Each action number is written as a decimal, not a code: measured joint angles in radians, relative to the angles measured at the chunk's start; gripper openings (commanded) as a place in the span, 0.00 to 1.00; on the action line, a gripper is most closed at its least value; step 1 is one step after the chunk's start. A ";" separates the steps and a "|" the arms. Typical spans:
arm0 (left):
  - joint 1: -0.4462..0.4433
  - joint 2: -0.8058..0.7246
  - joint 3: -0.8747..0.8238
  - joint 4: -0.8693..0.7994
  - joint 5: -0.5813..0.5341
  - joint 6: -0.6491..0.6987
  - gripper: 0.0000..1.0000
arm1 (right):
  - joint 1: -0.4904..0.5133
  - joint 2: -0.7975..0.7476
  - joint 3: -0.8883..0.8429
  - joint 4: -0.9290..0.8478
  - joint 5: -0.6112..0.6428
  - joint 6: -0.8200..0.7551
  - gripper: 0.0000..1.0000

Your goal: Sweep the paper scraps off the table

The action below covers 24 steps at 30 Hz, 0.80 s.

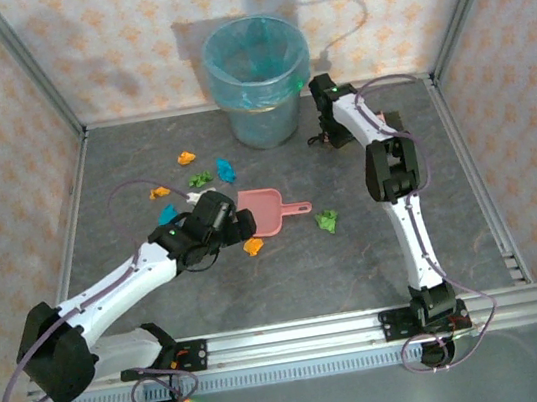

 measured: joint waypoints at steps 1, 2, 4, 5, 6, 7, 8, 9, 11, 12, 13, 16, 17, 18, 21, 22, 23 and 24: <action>0.000 -0.001 0.000 0.000 -0.003 0.000 0.98 | 0.000 -0.003 -0.009 0.007 -0.001 -0.010 0.33; 0.000 -0.002 0.000 0.000 -0.003 0.000 0.98 | 0.000 -0.013 -0.031 0.029 -0.003 -0.022 0.31; 0.000 -0.003 0.000 0.000 -0.004 0.000 0.98 | 0.001 -0.049 -0.102 0.084 -0.014 -0.052 0.27; 0.000 -0.004 0.000 0.000 -0.004 0.000 0.98 | 0.003 -0.076 -0.151 0.115 -0.023 -0.071 0.27; 0.000 -0.006 0.000 0.000 -0.005 0.000 0.98 | 0.006 -0.103 -0.201 0.144 -0.030 -0.089 0.27; 0.000 -0.008 0.000 -0.001 -0.006 0.000 0.98 | 0.010 -0.132 -0.253 0.171 -0.040 -0.109 0.25; 0.000 -0.010 0.000 0.000 -0.007 0.000 0.98 | 0.014 -0.157 -0.296 0.192 -0.046 -0.126 0.24; 0.000 -0.013 0.000 0.000 -0.007 0.000 0.98 | 0.019 -0.183 -0.343 0.210 -0.050 -0.143 0.24; 0.000 -0.018 0.000 0.000 -0.007 0.000 0.98 | 0.031 -0.240 -0.440 0.246 -0.061 -0.175 0.24; 0.000 -0.020 0.000 -0.001 -0.007 0.000 0.98 | 0.037 -0.272 -0.495 0.269 -0.069 -0.192 0.24; 0.000 -0.022 0.000 -0.001 -0.007 -0.001 0.98 | 0.043 -0.304 -0.549 0.291 -0.074 -0.208 0.24; 0.000 -0.029 0.000 -0.001 -0.008 -0.001 0.98 | 0.054 -0.400 -0.708 0.351 -0.095 -0.259 0.24; 0.000 -0.031 0.000 -0.001 -0.008 -0.001 0.98 | 0.056 -0.424 -0.746 0.362 -0.099 -0.276 0.25; 0.000 -0.032 0.000 -0.002 -0.009 -0.001 0.98 | 0.056 -0.451 -0.789 0.378 -0.104 -0.301 0.26; 0.000 -0.035 0.000 -0.004 -0.010 -0.001 0.98 | 0.054 -0.512 -0.884 0.420 -0.122 -0.383 0.30; 0.000 -0.036 0.000 -0.005 -0.010 -0.001 0.98 | 0.053 -0.529 -0.912 0.433 -0.130 -0.413 0.34; 0.000 -0.037 0.000 -0.005 -0.010 -0.001 0.98 | 0.053 -0.542 -0.934 0.440 -0.136 -0.439 0.37; 0.000 -0.037 0.002 -0.007 -0.010 -0.001 0.98 | 0.051 -0.554 -0.957 0.447 -0.143 -0.471 0.40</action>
